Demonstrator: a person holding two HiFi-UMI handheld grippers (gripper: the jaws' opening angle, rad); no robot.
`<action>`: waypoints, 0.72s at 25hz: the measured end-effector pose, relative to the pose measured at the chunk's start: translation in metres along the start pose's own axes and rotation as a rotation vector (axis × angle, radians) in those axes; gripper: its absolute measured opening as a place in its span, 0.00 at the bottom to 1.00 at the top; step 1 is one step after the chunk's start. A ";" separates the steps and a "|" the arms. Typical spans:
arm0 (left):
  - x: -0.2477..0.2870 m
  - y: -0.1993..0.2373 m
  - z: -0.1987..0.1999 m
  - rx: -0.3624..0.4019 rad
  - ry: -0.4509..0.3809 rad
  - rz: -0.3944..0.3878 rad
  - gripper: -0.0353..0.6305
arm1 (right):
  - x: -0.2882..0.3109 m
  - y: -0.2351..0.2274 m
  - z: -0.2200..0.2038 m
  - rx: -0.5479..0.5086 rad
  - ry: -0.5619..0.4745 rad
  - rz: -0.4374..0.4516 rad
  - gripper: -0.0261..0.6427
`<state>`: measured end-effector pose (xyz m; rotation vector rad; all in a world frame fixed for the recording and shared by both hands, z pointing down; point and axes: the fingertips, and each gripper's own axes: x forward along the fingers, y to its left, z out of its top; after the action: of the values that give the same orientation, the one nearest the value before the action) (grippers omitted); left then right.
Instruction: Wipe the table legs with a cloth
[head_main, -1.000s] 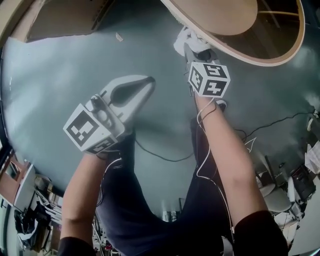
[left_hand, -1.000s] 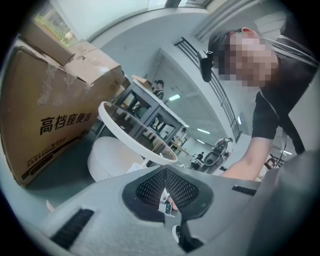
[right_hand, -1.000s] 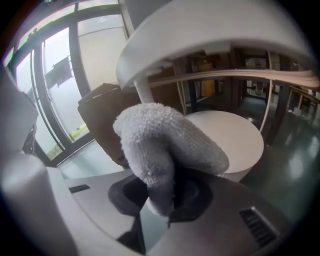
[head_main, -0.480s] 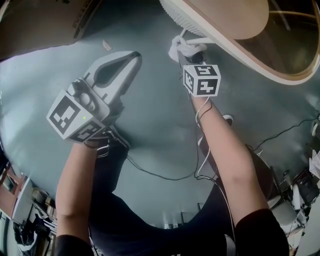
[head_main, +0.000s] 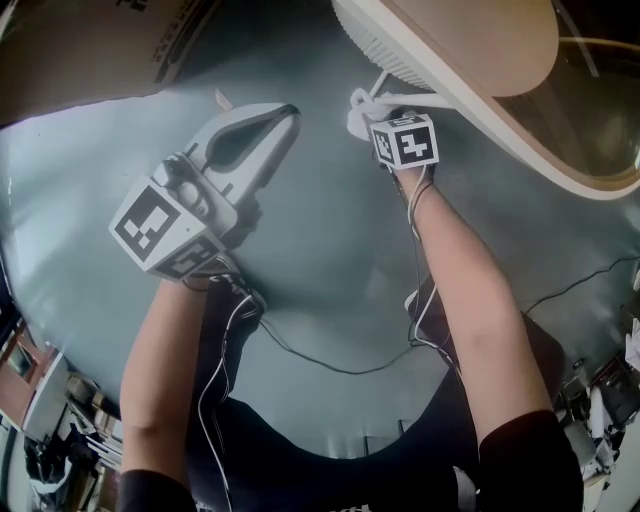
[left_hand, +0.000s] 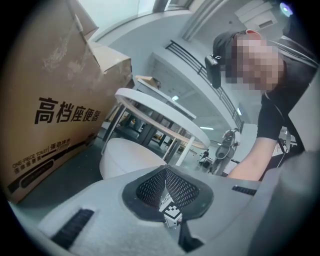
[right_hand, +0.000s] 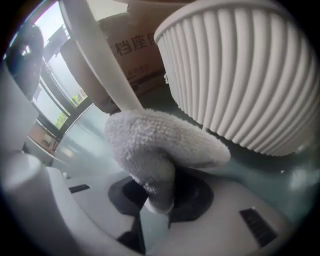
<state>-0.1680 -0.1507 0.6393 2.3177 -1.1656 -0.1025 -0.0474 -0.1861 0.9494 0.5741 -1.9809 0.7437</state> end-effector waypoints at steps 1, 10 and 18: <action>-0.004 -0.003 0.004 -0.014 0.003 0.012 0.06 | -0.004 0.003 -0.002 0.019 0.053 0.029 0.16; -0.037 -0.104 0.070 -0.183 0.038 0.065 0.06 | -0.177 0.119 -0.014 0.061 0.115 0.277 0.16; -0.082 -0.199 0.170 -0.214 0.083 -0.027 0.06 | -0.372 0.202 0.063 0.194 -0.180 0.303 0.16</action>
<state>-0.1265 -0.0652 0.3823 2.1298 -1.0305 -0.1329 -0.0400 -0.0504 0.5432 0.4712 -2.2057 1.1129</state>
